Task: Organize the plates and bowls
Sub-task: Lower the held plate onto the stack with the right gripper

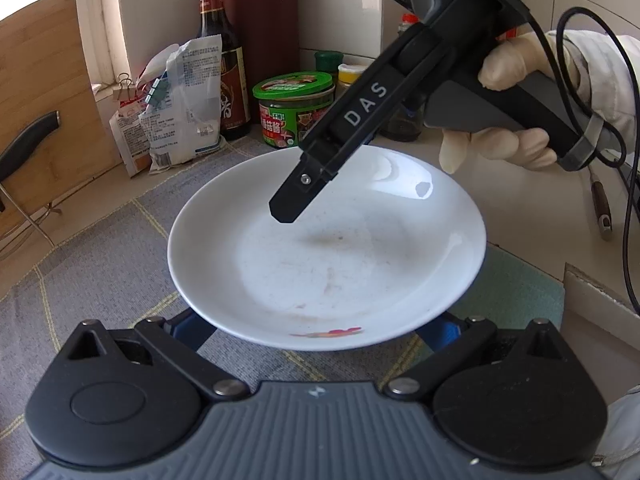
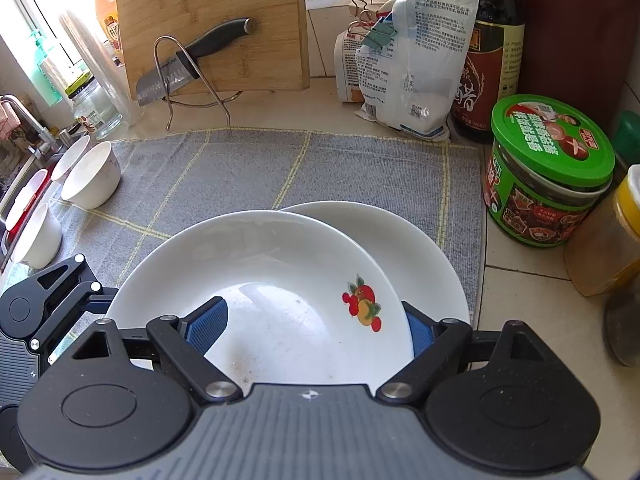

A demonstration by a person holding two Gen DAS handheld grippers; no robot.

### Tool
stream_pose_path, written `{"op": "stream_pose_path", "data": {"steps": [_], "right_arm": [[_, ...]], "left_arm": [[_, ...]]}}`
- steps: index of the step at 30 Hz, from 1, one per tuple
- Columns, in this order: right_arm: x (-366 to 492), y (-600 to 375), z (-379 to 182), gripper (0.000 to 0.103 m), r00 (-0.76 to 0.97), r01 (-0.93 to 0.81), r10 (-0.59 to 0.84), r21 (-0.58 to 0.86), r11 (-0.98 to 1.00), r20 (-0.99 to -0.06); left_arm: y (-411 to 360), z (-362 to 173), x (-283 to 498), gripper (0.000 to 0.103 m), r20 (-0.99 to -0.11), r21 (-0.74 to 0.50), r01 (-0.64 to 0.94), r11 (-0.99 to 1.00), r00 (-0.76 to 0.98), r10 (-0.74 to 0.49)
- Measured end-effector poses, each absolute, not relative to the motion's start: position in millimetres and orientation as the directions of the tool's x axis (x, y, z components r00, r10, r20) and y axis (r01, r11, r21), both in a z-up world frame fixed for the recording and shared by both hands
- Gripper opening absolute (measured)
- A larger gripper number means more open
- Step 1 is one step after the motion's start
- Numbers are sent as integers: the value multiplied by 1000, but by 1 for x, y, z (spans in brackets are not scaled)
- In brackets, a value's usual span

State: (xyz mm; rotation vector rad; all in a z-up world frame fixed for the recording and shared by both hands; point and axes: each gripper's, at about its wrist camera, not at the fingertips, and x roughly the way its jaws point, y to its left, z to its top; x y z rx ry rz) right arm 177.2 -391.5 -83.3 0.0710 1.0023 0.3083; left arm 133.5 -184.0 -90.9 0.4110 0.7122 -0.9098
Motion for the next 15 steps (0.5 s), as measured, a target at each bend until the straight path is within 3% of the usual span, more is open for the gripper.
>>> {"op": "stream_pose_path", "data": {"steps": [15], "right_arm": [[179,-394,-89,93,491,-196,263,189,962,-830]], "left_arm": [[-188,-92,139,102,-722,37,835,549,402,-563]]}}
